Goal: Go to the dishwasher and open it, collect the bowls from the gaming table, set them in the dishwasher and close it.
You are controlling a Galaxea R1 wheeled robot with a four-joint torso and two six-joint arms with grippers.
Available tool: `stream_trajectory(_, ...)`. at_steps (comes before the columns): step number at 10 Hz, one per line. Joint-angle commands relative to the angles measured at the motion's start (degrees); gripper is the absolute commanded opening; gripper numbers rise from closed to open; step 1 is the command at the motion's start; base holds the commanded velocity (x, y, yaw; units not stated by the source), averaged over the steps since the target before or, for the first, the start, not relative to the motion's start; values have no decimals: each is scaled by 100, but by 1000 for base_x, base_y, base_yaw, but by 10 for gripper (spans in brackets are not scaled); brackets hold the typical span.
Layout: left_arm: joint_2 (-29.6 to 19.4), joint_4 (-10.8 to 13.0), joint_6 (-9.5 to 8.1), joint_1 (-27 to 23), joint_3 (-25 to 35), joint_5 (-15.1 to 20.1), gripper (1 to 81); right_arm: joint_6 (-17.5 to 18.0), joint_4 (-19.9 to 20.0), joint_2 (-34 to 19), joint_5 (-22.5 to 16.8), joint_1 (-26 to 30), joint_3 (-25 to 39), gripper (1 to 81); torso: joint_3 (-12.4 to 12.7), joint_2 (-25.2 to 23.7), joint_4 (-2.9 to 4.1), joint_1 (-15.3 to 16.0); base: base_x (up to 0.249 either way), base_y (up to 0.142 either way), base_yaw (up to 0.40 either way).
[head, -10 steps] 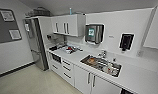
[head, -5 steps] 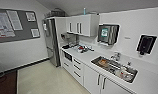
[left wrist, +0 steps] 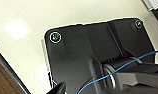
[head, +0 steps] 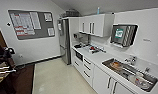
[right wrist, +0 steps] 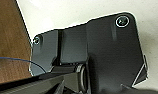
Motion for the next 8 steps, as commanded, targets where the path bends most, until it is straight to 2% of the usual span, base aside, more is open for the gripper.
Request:
stream_trajectory(1,-81,17,6,-280,-9,300,811,-20,-82,-35,-237,336,76,811,0,0,0,0,0,0,345)
stream_trajectory(8,-37,52,-3,-280,-17,317,811,-20,-109,-35,-237,293,50,811,0,0,0,0,0,0,345)
